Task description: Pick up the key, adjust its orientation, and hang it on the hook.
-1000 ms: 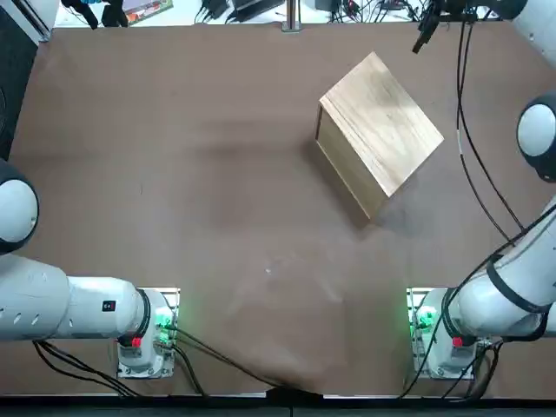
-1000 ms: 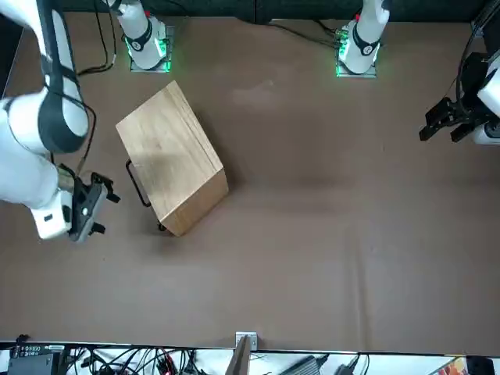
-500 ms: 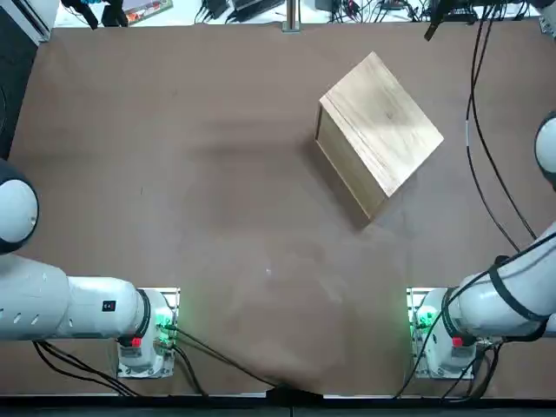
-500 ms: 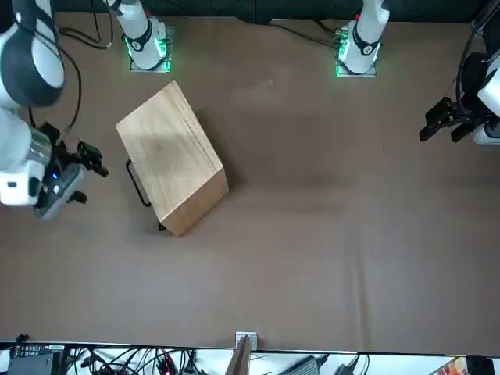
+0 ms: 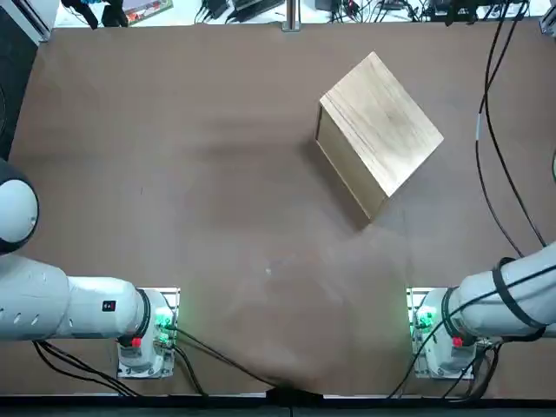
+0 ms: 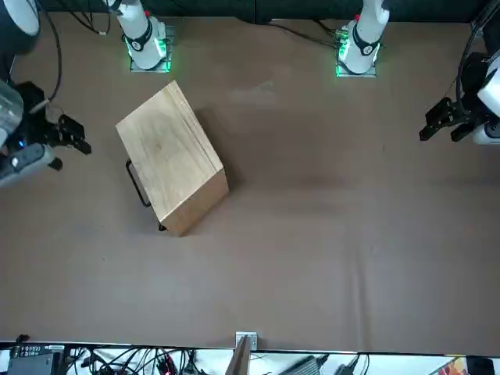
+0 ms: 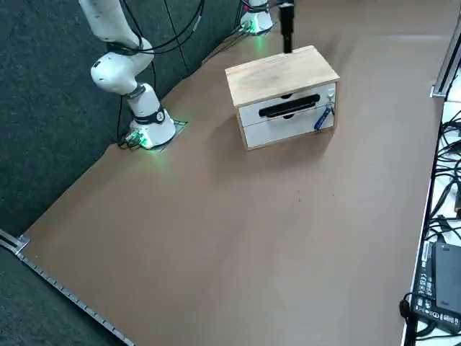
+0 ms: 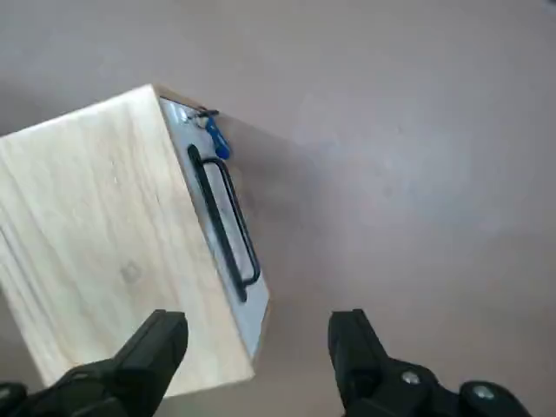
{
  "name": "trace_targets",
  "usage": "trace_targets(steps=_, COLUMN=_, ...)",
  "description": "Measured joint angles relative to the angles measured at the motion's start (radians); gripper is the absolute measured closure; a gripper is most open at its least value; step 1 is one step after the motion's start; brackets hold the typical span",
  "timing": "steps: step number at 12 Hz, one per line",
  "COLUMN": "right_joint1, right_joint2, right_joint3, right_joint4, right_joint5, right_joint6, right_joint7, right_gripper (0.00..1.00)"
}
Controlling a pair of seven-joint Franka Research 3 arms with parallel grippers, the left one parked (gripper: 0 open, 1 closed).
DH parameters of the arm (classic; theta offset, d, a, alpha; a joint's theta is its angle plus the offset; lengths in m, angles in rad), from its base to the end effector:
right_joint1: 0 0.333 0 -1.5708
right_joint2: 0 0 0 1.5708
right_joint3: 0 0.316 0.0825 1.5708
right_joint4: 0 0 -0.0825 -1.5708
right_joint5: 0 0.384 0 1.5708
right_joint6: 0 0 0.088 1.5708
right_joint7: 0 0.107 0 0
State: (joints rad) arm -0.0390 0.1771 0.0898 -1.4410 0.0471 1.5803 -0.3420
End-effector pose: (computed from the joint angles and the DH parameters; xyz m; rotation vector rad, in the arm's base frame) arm 0.6073 0.0311 0.5841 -3.0153 -0.5961 0.0423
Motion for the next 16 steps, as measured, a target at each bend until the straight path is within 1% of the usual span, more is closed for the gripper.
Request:
trace_targets(steps=3, right_joint1=0.000, right_joint2=-0.050, right_joint3=-0.003, right_joint4=0.000, right_joint5=-0.021, right_joint6=-0.069, right_joint7=0.168, right_gripper=0.00)
trace_targets(steps=5, right_joint1=0.004, right_joint2=-0.086, right_joint3=-0.030, right_joint4=-0.006, right_joint5=-0.030, right_joint6=-0.089, right_joint7=0.218, right_gripper=0.00)
trace_targets(steps=7, right_joint1=0.030, right_joint2=-0.113, right_joint3=-0.076, right_joint4=-0.032, right_joint5=-0.031, right_joint6=-0.093, right_joint7=0.261, right_gripper=0.00)
trace_targets(steps=8, right_joint1=0.042, right_joint2=-0.124, right_joint3=-0.091, right_joint4=-0.047, right_joint5=-0.031, right_joint6=-0.094, right_joint7=0.289, right_gripper=0.00)
trace_targets(steps=9, right_joint1=0.050, right_joint2=-0.133, right_joint3=-0.098, right_joint4=-0.062, right_joint5=-0.031, right_joint6=-0.093, right_joint7=0.312, right_gripper=0.00)
trace_targets(steps=12, right_joint1=0.059, right_joint2=-0.154, right_joint3=-0.101, right_joint4=-0.103, right_joint5=-0.033, right_joint6=-0.088, right_joint7=0.344, right_gripper=0.00)
trace_targets(steps=16, right_joint1=0.061, right_joint2=-0.161, right_joint3=-0.101, right_joint4=-0.117, right_joint5=-0.034, right_joint6=-0.083, right_joint7=0.369, right_gripper=0.00)
